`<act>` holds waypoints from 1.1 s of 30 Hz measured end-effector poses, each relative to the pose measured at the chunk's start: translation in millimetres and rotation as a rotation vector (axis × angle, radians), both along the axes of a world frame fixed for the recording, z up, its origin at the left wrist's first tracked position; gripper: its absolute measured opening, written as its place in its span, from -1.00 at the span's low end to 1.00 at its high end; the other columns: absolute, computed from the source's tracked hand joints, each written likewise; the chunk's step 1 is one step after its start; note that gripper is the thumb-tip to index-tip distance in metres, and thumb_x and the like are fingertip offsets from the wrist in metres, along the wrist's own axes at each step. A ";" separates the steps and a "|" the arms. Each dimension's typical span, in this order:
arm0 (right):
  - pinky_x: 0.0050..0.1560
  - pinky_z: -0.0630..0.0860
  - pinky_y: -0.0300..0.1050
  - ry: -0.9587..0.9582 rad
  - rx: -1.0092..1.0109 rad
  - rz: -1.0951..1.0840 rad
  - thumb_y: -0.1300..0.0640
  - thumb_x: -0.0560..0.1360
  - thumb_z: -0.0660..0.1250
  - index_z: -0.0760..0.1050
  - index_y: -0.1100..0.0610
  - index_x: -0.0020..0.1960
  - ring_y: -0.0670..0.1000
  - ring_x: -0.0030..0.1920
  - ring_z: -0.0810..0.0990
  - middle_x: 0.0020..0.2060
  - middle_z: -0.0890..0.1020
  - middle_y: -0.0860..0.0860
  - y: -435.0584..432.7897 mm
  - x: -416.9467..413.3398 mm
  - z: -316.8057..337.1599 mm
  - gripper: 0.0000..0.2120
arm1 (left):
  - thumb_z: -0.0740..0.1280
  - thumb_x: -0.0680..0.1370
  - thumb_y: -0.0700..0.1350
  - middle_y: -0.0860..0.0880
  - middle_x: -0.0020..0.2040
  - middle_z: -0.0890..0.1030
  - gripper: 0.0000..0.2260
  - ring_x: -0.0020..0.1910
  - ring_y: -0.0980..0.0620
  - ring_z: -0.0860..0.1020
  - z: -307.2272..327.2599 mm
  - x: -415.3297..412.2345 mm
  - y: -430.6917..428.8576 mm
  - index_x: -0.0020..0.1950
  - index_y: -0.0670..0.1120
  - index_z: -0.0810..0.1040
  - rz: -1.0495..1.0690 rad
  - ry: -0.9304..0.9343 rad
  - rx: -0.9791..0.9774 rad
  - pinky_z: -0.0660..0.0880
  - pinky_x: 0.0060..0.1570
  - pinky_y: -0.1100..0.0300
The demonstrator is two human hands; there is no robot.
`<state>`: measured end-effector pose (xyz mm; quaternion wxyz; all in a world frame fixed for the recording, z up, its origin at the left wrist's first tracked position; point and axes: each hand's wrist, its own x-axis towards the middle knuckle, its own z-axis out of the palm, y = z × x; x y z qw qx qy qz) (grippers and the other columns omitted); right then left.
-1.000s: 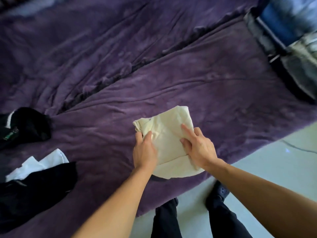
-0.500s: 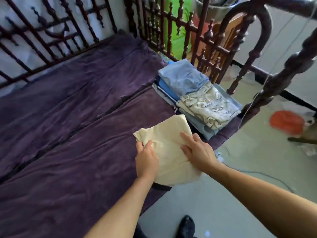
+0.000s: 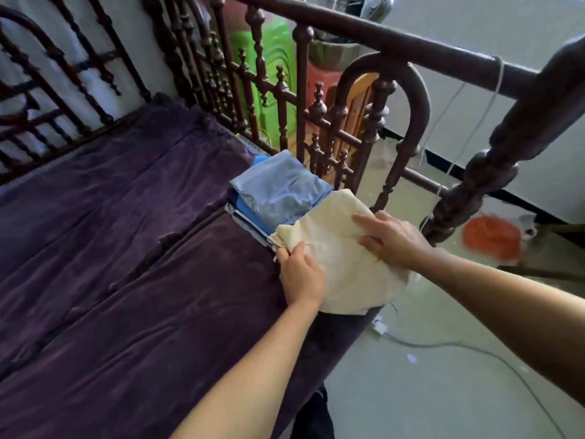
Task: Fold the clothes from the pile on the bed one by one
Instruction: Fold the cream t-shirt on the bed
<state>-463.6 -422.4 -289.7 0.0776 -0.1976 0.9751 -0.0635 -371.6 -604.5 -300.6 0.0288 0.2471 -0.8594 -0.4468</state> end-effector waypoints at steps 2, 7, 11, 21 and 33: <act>-0.13 0.41 -0.09 -0.034 0.051 0.000 -0.17 0.59 0.14 0.14 -0.22 0.48 0.12 0.04 0.55 0.14 0.43 -0.02 4.6 -37.4 -9.3 -0.53 | 0.17 0.60 -0.21 -0.12 0.30 0.33 -0.65 0.17 -0.15 0.48 -11.6 -32.1 5.1 0.39 -0.11 0.43 -0.004 -0.049 0.045 0.38 0.21 0.11; 0.16 0.45 0.05 -0.159 0.162 -0.068 -0.17 0.59 0.15 0.05 -0.18 0.52 0.13 0.30 0.39 0.41 0.30 0.03 9.9 -99.6 -55.4 -0.45 | 0.24 0.57 -0.09 -0.12 0.35 0.26 -0.62 0.23 -0.13 0.41 -63.7 -88.7 -2.2 0.37 -0.13 0.34 -0.155 -0.358 -0.010 0.37 0.16 0.12; 0.35 0.28 0.15 -0.124 0.137 -0.077 -0.26 0.57 0.06 0.02 -0.14 0.54 0.15 0.49 0.15 0.53 0.12 0.08 7.9 -88.7 -87.9 -0.40 | 0.16 0.60 -0.04 -0.15 0.53 0.05 -0.54 0.47 -0.15 0.12 -88.4 -103.4 -13.0 0.49 -0.06 0.22 -0.266 -0.326 -0.375 0.21 0.37 0.02; 0.47 -0.13 0.32 -0.233 0.189 0.082 -0.51 0.39 -0.36 -0.21 -0.22 0.53 0.08 0.50 -0.39 0.53 -0.29 -0.02 14.6 -78.0 -183.3 -0.22 | -0.17 0.50 0.36 -0.12 0.50 -0.42 -0.30 0.44 -0.18 -0.47 -167.7 -111.1 -6.0 0.54 0.08 -0.26 -0.647 -0.444 -0.617 -0.30 0.45 -0.18; 0.43 -0.09 0.30 -0.272 0.297 0.243 -0.32 0.54 0.03 -0.01 -0.11 0.54 0.18 0.54 -0.15 0.56 -0.12 0.09 16.6 -100.5 -158.6 -0.35 | 0.02 0.63 0.09 -0.12 0.57 -0.16 -0.51 0.54 -0.14 -0.11 -131.4 -88.6 17.2 0.55 0.05 0.01 -0.458 -0.561 -0.471 0.04 0.46 -0.09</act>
